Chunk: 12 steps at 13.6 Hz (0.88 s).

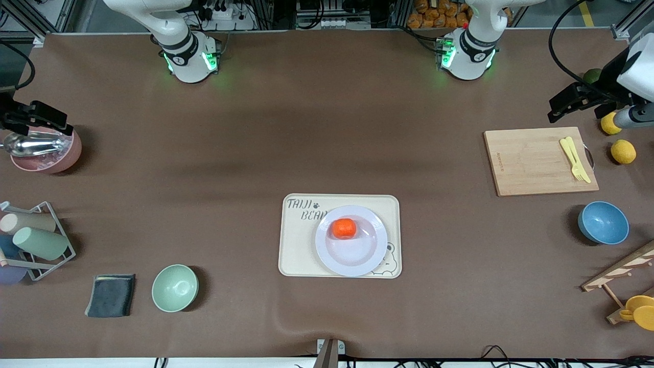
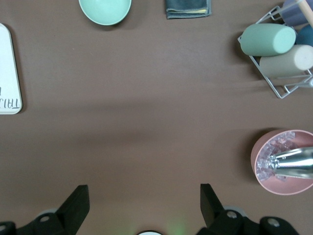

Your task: Place orange and plate with both arms

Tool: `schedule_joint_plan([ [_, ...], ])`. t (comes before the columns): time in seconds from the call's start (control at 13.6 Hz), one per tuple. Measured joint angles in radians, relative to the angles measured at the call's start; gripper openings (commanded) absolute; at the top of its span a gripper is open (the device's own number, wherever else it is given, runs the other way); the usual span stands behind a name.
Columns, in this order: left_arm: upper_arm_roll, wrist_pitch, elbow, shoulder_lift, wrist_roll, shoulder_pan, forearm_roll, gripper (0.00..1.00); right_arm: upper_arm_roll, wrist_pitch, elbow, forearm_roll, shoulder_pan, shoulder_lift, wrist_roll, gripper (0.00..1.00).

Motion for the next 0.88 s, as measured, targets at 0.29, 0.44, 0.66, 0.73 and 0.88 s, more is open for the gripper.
schedule_joint_plan([
  [0.29,0.003,0.000,0.001,0.000,0.000,0.001,0.000,1.00,0.087,-0.022,0.000,0.000,-0.086,0.000,0.011,1.00],
  [0.44,0.005,0.000,0.005,0.000,0.000,0.001,0.000,1.00,0.098,-0.022,0.000,0.001,-0.094,0.000,0.011,1.00],
  [0.66,0.007,0.000,0.016,0.000,0.000,0.002,0.000,1.00,0.100,-0.017,0.000,0.002,-0.095,0.001,0.011,1.00],
  [0.73,0.007,0.000,0.019,0.000,0.000,0.001,0.000,1.00,0.100,-0.015,0.001,0.002,-0.096,0.001,0.011,1.00],
  [0.88,0.006,0.000,0.023,0.000,0.000,0.001,0.000,1.00,0.101,-0.014,0.002,0.002,-0.096,0.001,0.011,1.00],
])
